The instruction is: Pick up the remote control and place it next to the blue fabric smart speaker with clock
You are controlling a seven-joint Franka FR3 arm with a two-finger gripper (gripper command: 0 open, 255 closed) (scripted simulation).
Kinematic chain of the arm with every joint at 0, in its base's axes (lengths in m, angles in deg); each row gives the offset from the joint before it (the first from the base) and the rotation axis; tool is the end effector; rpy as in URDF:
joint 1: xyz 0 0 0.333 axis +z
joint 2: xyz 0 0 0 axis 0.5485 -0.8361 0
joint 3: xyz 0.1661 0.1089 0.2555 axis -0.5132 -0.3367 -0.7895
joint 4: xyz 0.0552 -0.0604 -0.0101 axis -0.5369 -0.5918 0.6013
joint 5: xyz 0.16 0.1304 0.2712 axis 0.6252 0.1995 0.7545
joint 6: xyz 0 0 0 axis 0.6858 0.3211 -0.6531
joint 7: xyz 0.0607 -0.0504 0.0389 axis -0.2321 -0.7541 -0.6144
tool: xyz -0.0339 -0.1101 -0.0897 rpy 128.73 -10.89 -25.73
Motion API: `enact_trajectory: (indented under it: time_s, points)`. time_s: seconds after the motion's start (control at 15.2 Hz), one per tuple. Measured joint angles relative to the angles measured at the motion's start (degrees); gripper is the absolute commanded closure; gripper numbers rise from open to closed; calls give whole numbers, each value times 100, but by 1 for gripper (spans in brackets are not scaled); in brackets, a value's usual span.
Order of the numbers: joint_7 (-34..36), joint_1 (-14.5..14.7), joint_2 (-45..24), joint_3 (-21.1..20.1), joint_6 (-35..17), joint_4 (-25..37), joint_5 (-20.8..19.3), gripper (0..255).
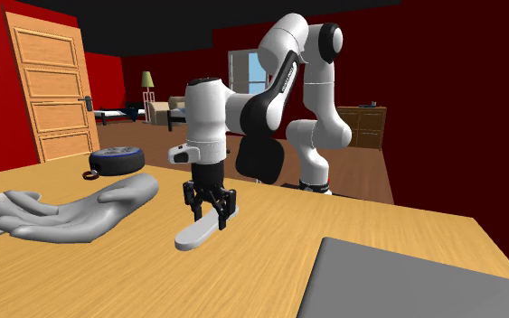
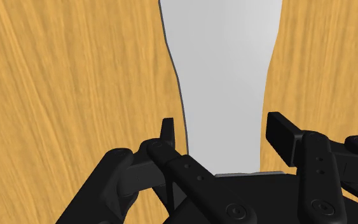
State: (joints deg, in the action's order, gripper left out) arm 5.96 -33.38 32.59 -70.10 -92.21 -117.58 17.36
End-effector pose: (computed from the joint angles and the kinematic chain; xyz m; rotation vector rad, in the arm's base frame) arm 0.4909 -0.0733 0.3353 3.1165 0.1724 -0.0158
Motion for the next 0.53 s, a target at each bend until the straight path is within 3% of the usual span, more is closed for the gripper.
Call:
enact_trajectory:
  time_s: [0.53]
  points:
    - [11, 2, 158, 4, 235, 81, -27, 255]
